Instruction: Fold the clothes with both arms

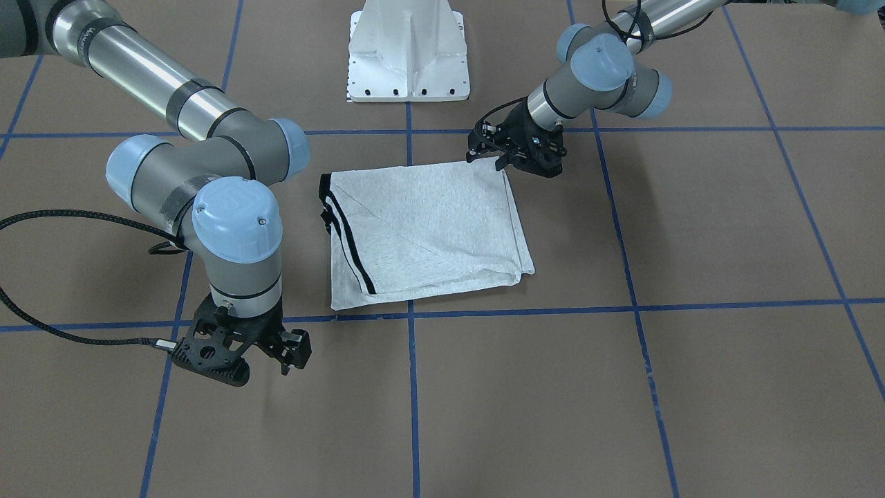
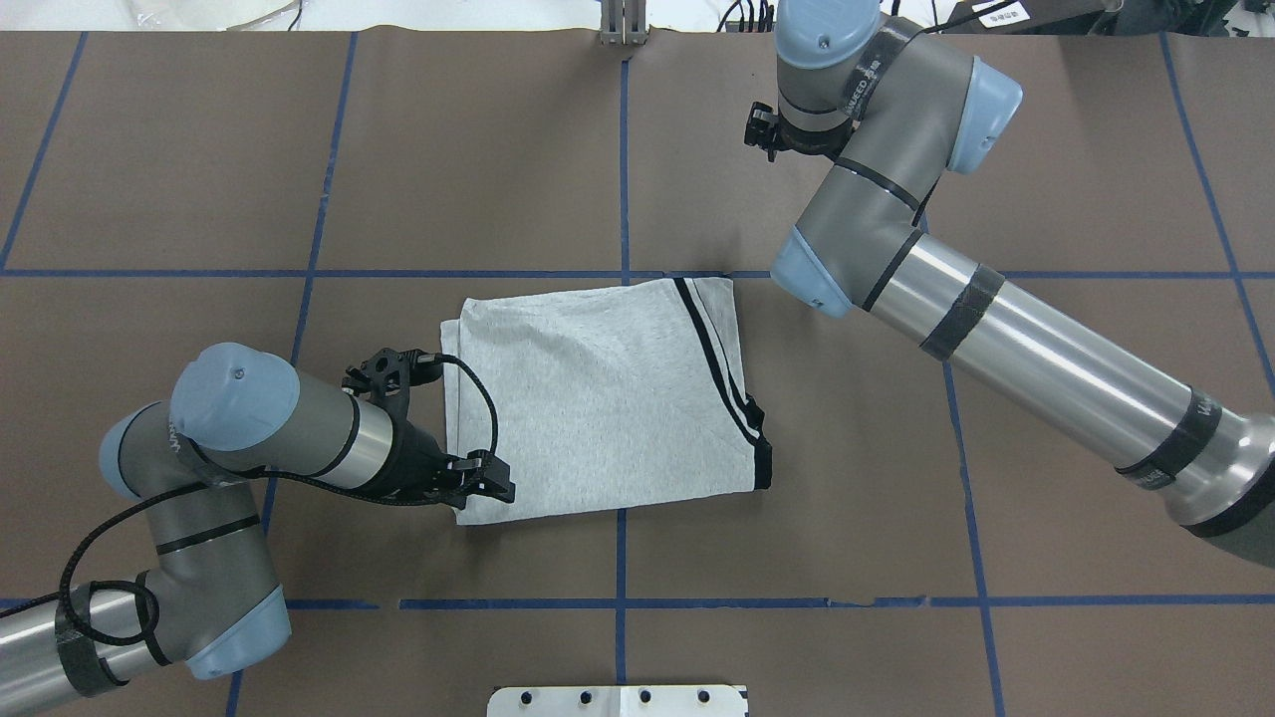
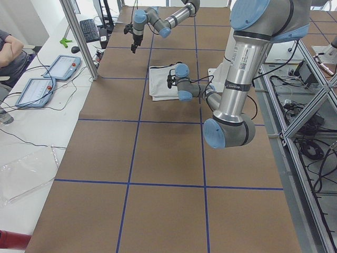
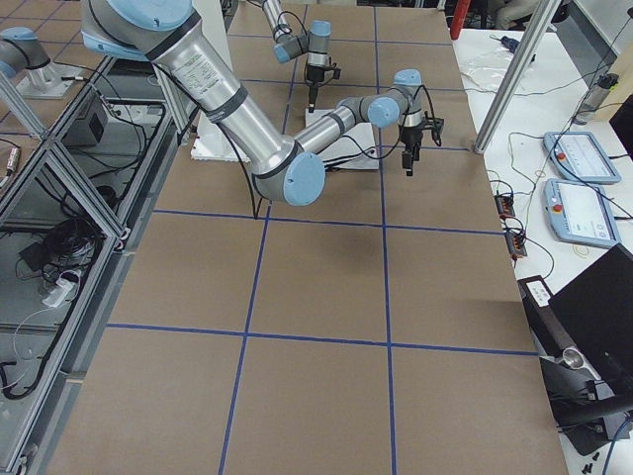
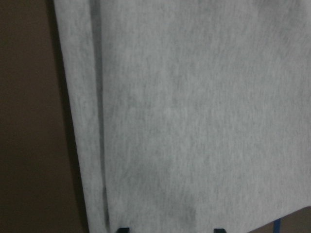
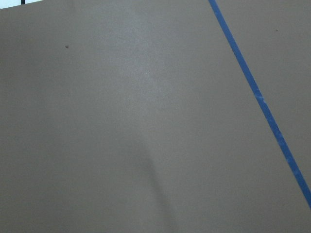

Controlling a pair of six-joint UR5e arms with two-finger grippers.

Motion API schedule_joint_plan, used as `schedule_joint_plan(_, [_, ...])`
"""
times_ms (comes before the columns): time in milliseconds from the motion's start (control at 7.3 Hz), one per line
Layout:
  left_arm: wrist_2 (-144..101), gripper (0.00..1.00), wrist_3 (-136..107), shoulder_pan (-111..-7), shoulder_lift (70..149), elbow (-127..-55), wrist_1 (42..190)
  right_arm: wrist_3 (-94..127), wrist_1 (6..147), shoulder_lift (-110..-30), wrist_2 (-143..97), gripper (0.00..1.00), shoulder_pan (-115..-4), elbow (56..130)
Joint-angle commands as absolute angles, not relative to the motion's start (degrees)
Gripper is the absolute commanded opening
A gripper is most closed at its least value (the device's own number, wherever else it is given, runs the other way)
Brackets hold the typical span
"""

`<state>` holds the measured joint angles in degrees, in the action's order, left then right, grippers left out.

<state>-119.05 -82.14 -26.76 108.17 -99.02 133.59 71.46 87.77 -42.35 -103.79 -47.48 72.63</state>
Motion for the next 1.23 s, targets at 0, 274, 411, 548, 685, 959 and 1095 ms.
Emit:
schedule_joint_plan(0, [-119.09, 1.0, -79.57, -29.43, 108.37, -101.67, 128.71, 64.04, 88.33, -42.88, -110.62, 1.0, -51.21, 73.56])
schedule_joint_plan(274, [-119.09, 1.0, -62.14, -35.39, 108.98, -112.09, 107.96, 51.66, 89.38, -49.27, -118.35, 1.0, -57.62, 79.16])
schedule_joint_plan(411, [-119.18, 1.0, -53.87, -39.94, 108.98, -115.98, 101.23, 39.93, 93.39, -52.18, -122.65, 1.0, -62.53, 81.8])
schedule_joint_plan(548, [-119.27, 1.0, -47.53, -44.34, 108.29, -117.49, 99.16, 27.63, 97.86, -55.25, -124.7, 1.0, -67.97, 84.0])
schedule_joint_plan(685, [-119.27, 1.0, -41.11, -48.21, 106.89, -118.29, 95.83, 17.85, 98.95, -59.2, -124.72, 1.0, -72.38, 85.33])
schedule_joint_plan(959, [-119.62, 1.0, -24.67, -58.13, 100.06, -119.36, 92.9, -1.48, 98.44, -68.34, -127.77, 1.0, -81.51, 85.78])
schedule_joint_plan(1095, [-121.53, 1.0, -18.17, -63.66, 95.67, -118.57, 93.42, -8.11, 97.92, -75.34, -130.32, 1.0, -85.65, 86.65])
